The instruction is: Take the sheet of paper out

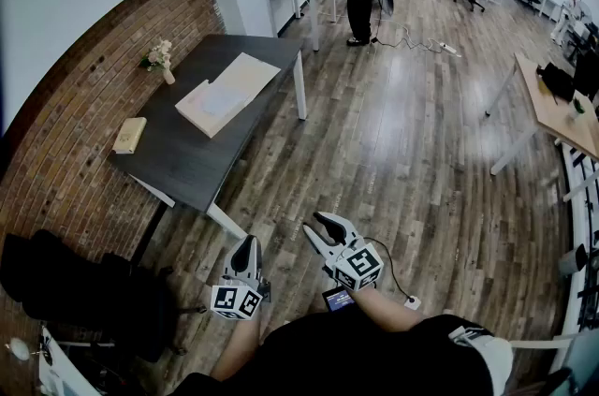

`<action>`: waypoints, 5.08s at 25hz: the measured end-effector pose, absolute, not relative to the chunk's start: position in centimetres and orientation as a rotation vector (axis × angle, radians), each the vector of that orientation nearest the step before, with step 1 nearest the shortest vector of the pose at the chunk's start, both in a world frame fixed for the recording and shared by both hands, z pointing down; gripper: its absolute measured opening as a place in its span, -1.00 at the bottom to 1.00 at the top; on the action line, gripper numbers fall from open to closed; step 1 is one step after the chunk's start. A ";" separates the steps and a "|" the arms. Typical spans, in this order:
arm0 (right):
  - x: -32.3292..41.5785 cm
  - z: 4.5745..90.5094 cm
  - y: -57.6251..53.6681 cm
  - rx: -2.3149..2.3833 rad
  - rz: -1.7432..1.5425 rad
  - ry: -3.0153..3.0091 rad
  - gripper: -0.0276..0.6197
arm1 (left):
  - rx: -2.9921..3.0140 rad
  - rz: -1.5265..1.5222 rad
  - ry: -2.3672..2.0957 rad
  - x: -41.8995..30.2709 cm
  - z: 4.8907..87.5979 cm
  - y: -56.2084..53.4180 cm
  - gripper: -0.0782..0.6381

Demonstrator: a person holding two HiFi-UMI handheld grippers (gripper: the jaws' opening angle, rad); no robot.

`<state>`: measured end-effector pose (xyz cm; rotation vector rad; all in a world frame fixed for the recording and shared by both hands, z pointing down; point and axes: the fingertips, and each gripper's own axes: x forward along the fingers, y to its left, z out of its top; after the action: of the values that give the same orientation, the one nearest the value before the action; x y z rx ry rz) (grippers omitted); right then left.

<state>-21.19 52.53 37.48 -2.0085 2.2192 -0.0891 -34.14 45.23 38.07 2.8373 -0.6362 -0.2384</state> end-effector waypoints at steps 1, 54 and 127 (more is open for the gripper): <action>-22.2 37.7 52.5 -2.014 -0.087 2.230 -0.49 | 2.853 -0.217 -0.660 -35.1 38.0 45.1 -0.73; -14.7 40.7 55.6 -1.981 -0.152 2.213 -0.49 | 2.764 -0.081 -0.747 -33.0 41.9 46.4 -0.79; 16.9 47.9 -28.0 -1.452 -0.762 2.603 -0.49 | 2.625 -0.124 -1.082 -2.3 45.5 -33.6 -0.79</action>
<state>16.90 -28.03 47.90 -1.4518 2.6035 -0.7619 -2.35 -33.62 45.51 2.6251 -1.0818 -0.1240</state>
